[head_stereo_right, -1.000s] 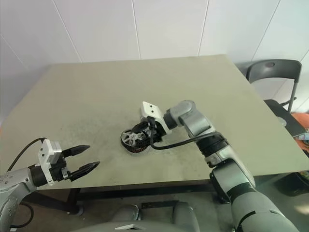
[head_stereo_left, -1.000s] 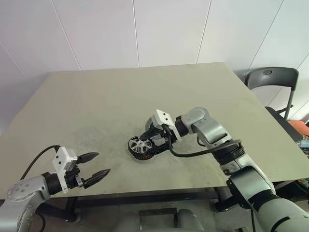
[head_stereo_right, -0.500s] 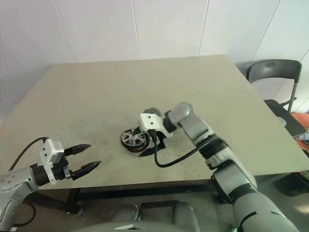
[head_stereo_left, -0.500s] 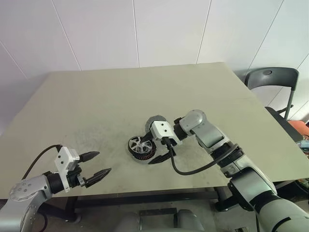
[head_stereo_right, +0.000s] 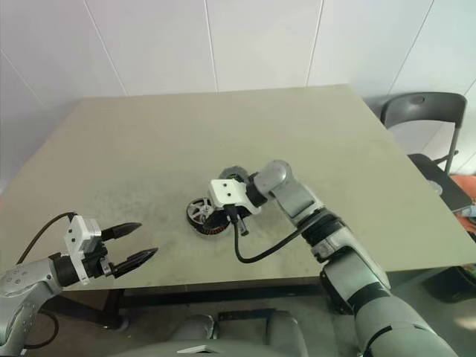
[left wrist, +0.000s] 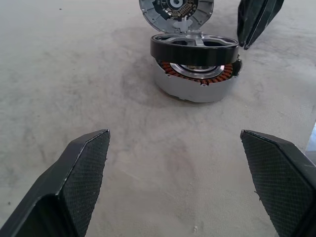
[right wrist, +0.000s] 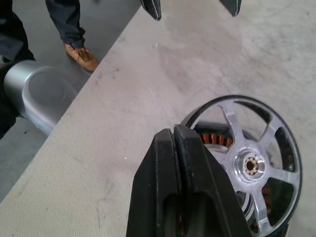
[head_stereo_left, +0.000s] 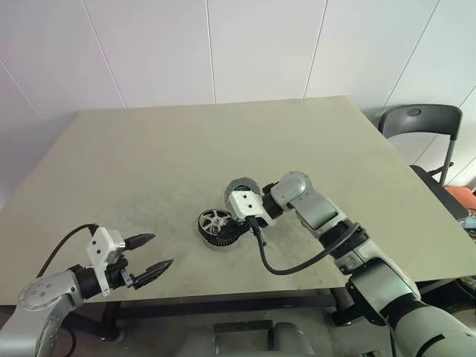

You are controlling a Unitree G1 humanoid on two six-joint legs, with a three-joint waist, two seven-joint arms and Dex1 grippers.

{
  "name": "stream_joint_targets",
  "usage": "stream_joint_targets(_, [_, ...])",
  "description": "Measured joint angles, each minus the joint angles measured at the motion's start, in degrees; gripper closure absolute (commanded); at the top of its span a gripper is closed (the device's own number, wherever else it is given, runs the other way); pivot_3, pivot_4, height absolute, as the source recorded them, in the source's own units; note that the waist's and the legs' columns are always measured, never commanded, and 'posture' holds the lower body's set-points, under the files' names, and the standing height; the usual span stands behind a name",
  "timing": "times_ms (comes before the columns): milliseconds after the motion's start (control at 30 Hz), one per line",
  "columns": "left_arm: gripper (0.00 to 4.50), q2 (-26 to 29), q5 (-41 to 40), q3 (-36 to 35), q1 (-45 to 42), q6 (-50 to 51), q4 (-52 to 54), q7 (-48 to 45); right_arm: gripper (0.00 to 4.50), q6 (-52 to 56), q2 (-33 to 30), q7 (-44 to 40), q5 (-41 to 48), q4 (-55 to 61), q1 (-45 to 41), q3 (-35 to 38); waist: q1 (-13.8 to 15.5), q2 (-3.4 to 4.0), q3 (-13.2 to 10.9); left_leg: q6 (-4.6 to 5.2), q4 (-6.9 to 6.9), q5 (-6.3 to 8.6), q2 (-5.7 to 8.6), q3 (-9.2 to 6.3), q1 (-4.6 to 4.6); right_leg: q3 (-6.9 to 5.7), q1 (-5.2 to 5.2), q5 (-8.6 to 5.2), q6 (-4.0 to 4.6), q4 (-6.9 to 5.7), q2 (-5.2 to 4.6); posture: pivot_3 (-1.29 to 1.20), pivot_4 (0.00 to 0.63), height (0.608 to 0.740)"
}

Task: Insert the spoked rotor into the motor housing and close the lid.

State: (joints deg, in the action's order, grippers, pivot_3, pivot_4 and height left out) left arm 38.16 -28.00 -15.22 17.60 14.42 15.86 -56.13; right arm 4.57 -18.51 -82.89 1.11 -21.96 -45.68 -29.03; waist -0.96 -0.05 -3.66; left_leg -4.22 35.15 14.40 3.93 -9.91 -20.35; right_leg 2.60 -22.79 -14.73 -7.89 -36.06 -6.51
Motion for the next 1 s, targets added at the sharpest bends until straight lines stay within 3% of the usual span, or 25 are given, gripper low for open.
stream_joint_targets(467, [0.00,0.0,0.5,0.5,0.0,-0.1,0.0,0.1,4.49,0.2,1.0,0.5,-2.0,-0.9,0.0,-0.6,0.0,0.00,0.0,0.00,0.00,0.00,0.00,0.00,0.01,0.00,0.00,0.00,0.00,0.00,0.01,0.00,0.000,0.740])
stream_joint_targets(767, [0.00,-0.1,0.5,1.0,-0.4,-0.1,0.0,0.4,4.49,6.5,3.5,-0.7,3.8,3.9,-0.6,1.7,0.0,0.01,0.0,0.00,-0.01,0.00,-0.01,-0.01,0.00,0.00,-0.01,0.00,0.00,-0.01,0.01,0.00,0.000,0.740])
stream_joint_targets(1000, [0.00,0.0,0.5,1.1,-1.2,0.1,0.0,0.6,4.49,5.5,7.6,2.8,0.9,1.1,-5.9,0.3,-0.2,0.02,0.0,0.00,-0.02,0.00,-0.02,-0.01,0.04,0.00,-0.04,0.01,0.00,-0.07,0.04,0.00,0.000,0.740])
